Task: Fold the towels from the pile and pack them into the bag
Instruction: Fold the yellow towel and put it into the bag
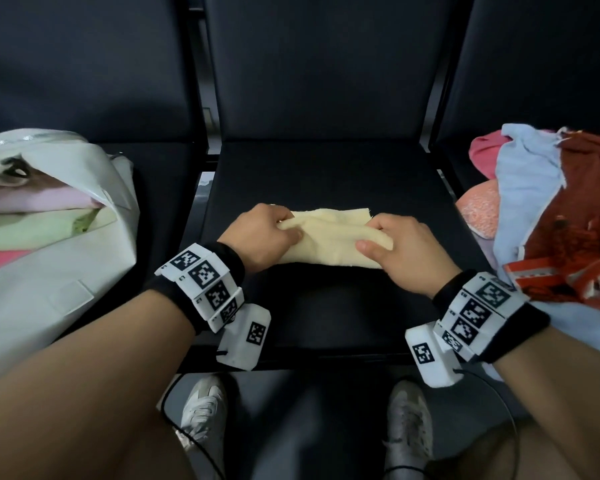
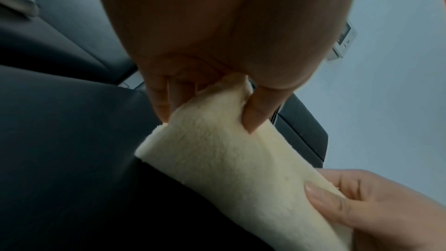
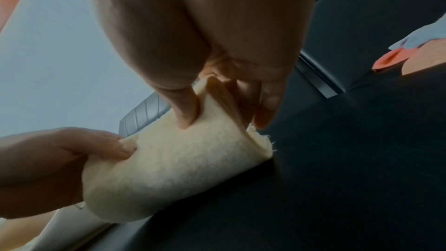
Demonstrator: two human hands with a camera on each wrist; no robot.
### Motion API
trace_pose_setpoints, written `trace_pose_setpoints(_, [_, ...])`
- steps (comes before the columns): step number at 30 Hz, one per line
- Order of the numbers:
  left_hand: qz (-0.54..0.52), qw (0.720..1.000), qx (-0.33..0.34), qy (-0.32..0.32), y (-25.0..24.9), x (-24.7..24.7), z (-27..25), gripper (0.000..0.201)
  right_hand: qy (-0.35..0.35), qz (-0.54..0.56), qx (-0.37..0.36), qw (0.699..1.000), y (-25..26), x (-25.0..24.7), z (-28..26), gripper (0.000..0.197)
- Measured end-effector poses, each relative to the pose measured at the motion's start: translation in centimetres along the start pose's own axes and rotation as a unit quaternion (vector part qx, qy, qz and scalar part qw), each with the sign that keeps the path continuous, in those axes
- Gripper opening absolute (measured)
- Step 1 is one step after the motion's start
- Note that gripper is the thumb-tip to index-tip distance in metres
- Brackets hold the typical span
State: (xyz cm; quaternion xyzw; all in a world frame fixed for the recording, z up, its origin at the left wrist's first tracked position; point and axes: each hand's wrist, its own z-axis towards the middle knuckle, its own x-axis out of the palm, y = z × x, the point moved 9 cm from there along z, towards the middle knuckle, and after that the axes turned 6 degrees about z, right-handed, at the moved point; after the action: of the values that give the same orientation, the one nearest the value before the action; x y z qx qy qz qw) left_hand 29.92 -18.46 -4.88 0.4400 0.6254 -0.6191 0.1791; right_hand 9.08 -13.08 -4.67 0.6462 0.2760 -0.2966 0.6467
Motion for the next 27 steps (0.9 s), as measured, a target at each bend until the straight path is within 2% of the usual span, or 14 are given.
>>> trace_pose_setpoints(5, [-0.015,1.0,-0.003,0.004,0.3,-0.2,0.5,0.014,-0.026,0.015,0.011,0.999,-0.6,-0.8,0.7,0.024])
trace_pose_setpoints(12, [0.065,0.996,-0.048,0.028,2.1,0.8,1.2,0.018,0.011,-0.021,0.057,0.998,-2.0,0.4,1.6,0.037])
trace_pose_setpoints(18, [0.091,0.993,-0.071,0.034,2.8,1.4,2.1,0.019,0.024,-0.018,0.097,0.995,-2.8,0.7,2.3,0.044])
trace_pose_setpoints(23, [0.109,0.991,-0.074,0.038,3.1,1.6,2.7,0.018,0.026,-0.023,0.102,0.994,-2.4,0.8,2.1,0.037])
trace_pose_setpoints(27, [0.109,0.99,-0.088,0.033,3.8,1.4,3.0,0.019,0.023,0.03,0.104,0.994,-2.2,0.6,1.7,0.031])
